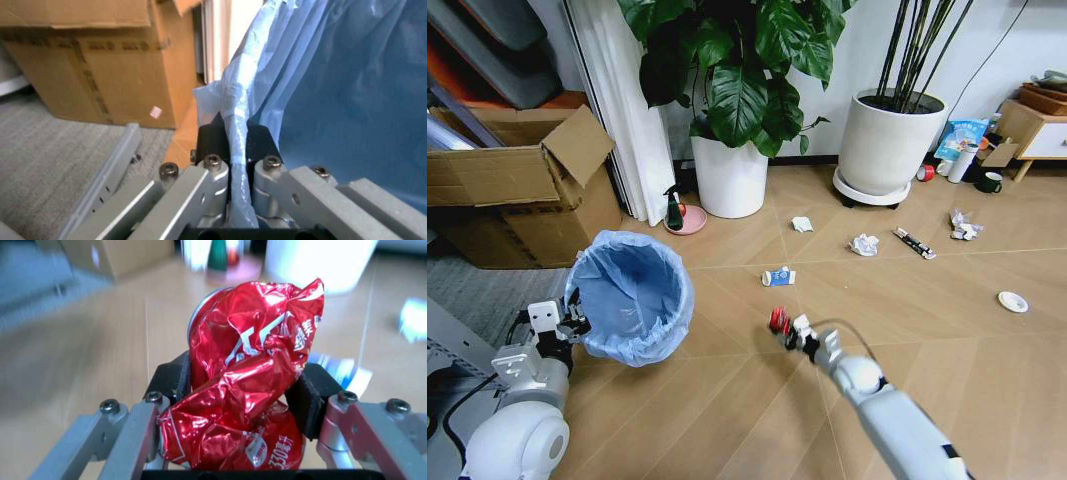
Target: Pick up the trash bin and place the garbage on the floor into it.
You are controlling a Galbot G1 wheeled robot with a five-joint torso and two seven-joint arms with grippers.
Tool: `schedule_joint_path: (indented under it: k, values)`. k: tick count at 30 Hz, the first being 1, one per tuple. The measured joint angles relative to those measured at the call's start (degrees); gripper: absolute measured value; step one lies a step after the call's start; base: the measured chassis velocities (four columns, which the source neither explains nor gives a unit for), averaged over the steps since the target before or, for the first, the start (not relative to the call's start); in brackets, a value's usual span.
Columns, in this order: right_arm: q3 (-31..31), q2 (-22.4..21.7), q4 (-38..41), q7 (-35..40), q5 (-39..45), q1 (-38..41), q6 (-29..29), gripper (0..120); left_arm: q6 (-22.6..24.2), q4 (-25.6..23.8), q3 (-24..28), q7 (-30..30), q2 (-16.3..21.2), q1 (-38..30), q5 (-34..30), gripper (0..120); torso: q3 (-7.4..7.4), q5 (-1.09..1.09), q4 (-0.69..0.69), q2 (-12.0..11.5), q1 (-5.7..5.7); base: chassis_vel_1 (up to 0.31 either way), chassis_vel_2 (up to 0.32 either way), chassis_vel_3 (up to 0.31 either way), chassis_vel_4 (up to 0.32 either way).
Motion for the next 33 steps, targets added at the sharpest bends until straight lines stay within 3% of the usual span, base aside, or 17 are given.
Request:
schedule_joint_path:
  k: [5, 14, 16, 25, 28, 33]
  values:
    - [-2.79, -6.82, 11.41, 1.57, 8.68, 3.85, -3.09, 42, 4.03, 1.91, 2.3, -0.07, 4.55, -0.89, -4.57, 0, 0.0, -0.01, -0.01, 0.0, 0.0, 0.0, 0.0, 0.0, 0.0]
    - [-7.84, -10.49, 21.95, 3.51, 15.34, 9.6, -6.1, 42, 7.7, 5.28, 5.66, 0.36, 9.81, -3.41, -8.61, 0, 0.0, -0.05, 0.0, 0.0, 0.0, 0.0, 0.0, 0.0, 0.0]
    - [-11.71, -11.34, 25.34, 4.37, 17.91, 12.66, -7.32, 42, 8.64, 6.5, 7.52, 0.43, 11.82, -4.85, -10.27, 0, 0.0, -0.03, 0.0, 0.0, 0.0, 0.0, 0.0, 0.0, 0.0]
    - [-20.97, -11.42, 28.1, 6.62, 22.84, 17.09, -8.94, 41, 9.7, 7.52, 10.24, 0.58, 13.86, -6.31, -12.1, 0, 0.0, -0.03, 0.01, 0.0, 0.0, 0.0, 0.0, 0.0, 0.0]
    - [-26.94, -10.24, 27.19, 7.24, 23.0, 18.69, -9.02, 41, 10.02, 7.52, 11.08, 0.62, 14.14, -6.5, -12.46, 0, 0.01, -0.02, 0.0, 0.0, 0.0, 0.0, 0.0, 0.0, 0.0]
    - [-31.78, -8.48, 26.31, 8.24, 23.01, 19.3, -9.04, 41, 10.14, 7.55, 11.18, 0.63, 14.21, -6.72, -12.85, 0, 0.0, -0.02, 0.01, 0.0, 0.0, 0.0, 0.0, 0.0, 0.0]
